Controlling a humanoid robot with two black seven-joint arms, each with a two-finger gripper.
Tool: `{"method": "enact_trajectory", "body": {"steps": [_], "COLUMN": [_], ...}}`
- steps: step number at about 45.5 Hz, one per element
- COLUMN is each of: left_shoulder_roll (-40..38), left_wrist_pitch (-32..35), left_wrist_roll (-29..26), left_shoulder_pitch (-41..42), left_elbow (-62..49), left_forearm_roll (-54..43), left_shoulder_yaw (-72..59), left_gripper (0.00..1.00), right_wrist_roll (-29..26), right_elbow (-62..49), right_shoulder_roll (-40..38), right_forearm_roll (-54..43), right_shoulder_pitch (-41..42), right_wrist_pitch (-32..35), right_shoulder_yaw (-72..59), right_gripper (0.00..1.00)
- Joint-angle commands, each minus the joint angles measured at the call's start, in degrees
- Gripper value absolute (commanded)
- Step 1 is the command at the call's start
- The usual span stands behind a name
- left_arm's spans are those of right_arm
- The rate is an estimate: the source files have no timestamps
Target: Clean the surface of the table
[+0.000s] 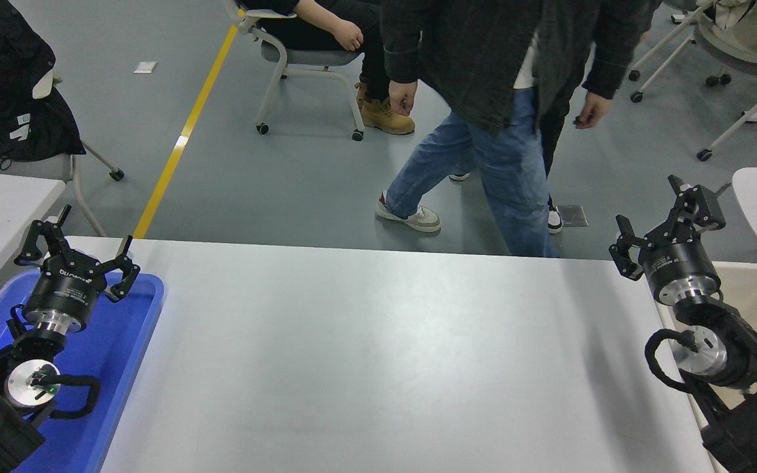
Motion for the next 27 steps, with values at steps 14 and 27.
{"method": "enact_trajectory", "body": {"steps": [14, 27], "left_shoulder_roll": [0.00, 0.00], "left_wrist_pitch": [0.00, 0.00], "left_wrist_roll": [0.00, 0.00], "left_shoulder_pitch": [-0.01, -0.01], "left_elbow": [0.00, 0.00], "left_forearm_roll": [0.00, 0.00], "left_shoulder_yaw": [0.00, 0.00], "left_gripper": [1.00, 1.00], "right_wrist_roll": [3.08, 3.08], "right_elbow": [-5.87, -5.69], "right_shoulder_roll": [0.44, 0.53], "right_forearm_roll": [-5.63, -4.93], "right_shoulder_pitch": [1.28, 1.89], "right_wrist_pitch": [-0.60, -0.51], "right_shoulder_yaw": [-2.65, -3.08], "right_gripper": [0.99, 0.99]}}
